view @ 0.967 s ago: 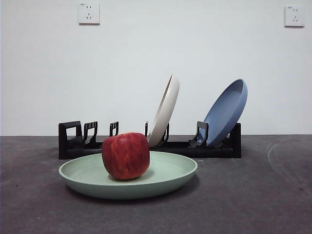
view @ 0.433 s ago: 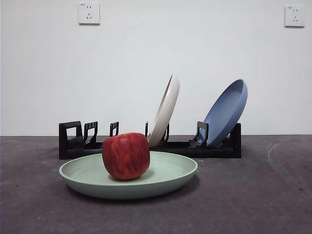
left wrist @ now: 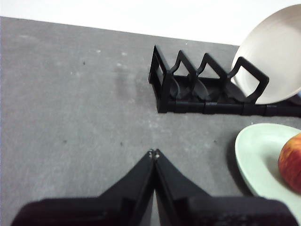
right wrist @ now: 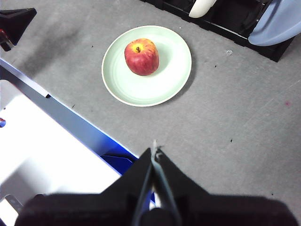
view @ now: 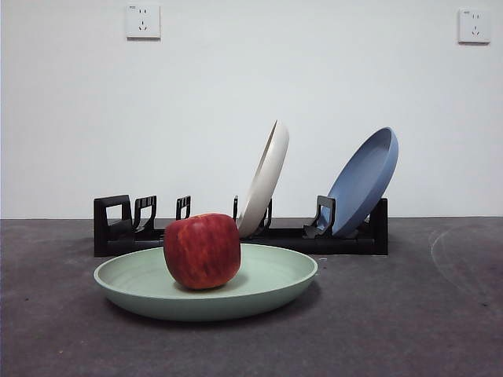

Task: Take the green plate from the plate rack,put the plate on the table,take the apple from the table,put the apple in the plate

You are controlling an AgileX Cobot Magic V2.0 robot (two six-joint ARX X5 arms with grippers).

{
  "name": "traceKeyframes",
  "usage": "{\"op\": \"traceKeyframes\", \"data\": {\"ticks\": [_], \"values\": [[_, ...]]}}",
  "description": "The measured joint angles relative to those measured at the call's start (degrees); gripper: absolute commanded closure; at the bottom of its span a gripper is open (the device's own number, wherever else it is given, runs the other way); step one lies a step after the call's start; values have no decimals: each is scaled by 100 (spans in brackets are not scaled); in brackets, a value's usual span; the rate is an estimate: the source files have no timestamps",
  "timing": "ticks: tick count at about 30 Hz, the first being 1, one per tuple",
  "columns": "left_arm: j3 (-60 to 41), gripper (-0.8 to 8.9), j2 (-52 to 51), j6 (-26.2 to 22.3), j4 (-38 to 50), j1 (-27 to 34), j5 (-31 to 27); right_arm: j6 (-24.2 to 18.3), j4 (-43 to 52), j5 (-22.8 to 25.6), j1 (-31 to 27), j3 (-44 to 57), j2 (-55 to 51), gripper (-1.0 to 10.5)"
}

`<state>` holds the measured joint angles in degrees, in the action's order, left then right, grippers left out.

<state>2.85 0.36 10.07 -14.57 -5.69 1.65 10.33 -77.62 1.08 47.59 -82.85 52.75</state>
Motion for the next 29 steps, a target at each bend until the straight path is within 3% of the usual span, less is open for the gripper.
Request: {"op": "traceKeyframes", "data": {"ticks": [3,29], "values": [[-149,817,0,0,466,-57,2,0,0,0,0,0,-2,946],[-175,817,4,-2,474,2,26,0,0,0,0,2,0,946]]}}
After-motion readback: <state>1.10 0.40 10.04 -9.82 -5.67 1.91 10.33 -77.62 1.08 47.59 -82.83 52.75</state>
